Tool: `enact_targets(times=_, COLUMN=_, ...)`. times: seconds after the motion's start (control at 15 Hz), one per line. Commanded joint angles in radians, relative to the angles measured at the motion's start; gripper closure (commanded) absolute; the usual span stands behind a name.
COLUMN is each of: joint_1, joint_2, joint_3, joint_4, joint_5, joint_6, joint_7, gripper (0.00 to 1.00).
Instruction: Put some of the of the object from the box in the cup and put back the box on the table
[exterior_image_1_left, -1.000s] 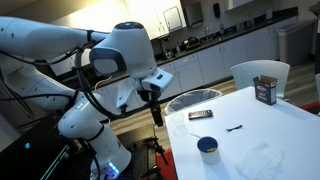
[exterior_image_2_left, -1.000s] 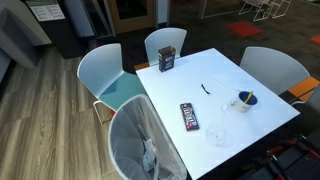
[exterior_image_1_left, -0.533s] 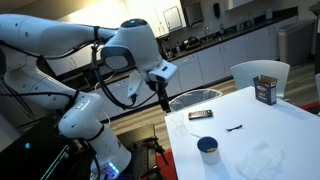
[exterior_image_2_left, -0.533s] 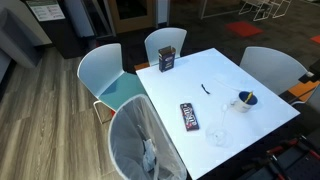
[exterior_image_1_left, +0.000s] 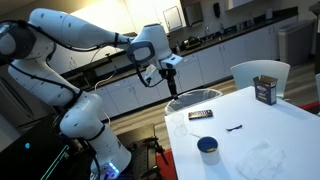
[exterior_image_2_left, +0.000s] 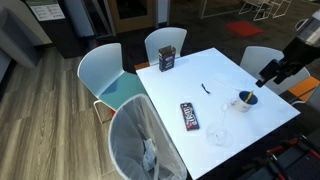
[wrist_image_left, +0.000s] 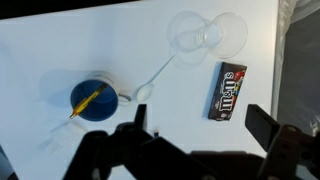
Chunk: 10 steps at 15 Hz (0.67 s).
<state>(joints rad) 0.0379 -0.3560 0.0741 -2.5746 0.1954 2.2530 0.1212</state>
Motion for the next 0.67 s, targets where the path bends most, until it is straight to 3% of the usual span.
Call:
enact_targets(times=0.0, joint_1=0.016, joint_2=0.019, joint_3=0.016, joint_4=0.012, joint_5=-0.019, joint_6=0.0, joint_7=0.026, gripper=0.0)
enact_targets(times=0.33, joint_1=0.027, joint_2=0.042, joint_3=0.035, joint_4=0.026, joint_5=-0.037, joint_6=0.001, joint_7=0.047, gripper=0.0)
enact_targets(times=0.6, joint_1=0.017, joint_2=0.225, joint_3=0.087, joint_4=0.133, joint_5=-0.065, joint_6=0.091, joint_7=0.255, gripper=0.0)
